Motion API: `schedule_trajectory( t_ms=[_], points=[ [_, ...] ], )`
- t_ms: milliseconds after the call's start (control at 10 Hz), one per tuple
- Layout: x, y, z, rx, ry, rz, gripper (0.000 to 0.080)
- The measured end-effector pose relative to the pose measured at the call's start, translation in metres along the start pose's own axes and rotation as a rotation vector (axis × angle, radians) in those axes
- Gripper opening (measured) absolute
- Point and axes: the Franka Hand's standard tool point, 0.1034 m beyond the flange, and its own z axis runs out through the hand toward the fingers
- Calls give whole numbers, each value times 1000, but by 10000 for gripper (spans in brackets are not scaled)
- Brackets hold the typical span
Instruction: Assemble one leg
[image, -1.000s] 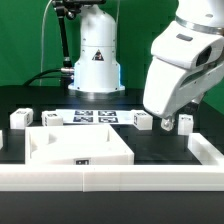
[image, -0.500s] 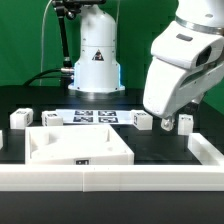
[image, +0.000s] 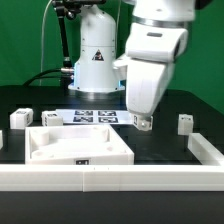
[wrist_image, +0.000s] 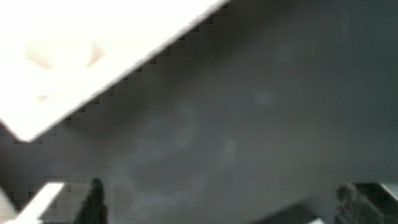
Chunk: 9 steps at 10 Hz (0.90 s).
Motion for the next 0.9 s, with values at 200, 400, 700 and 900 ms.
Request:
schedule_trajectory(
  t_ms=[200, 400, 700, 900],
  points=[
    [-20, 8, 0, -13, 9, -38, 650],
    [-18, 8, 1, -12, 10, -36, 650],
    [-28, 10, 4, -46, 21, -168, 650],
    [-60, 2, 12, -63, 24, -345, 650]
  ],
)
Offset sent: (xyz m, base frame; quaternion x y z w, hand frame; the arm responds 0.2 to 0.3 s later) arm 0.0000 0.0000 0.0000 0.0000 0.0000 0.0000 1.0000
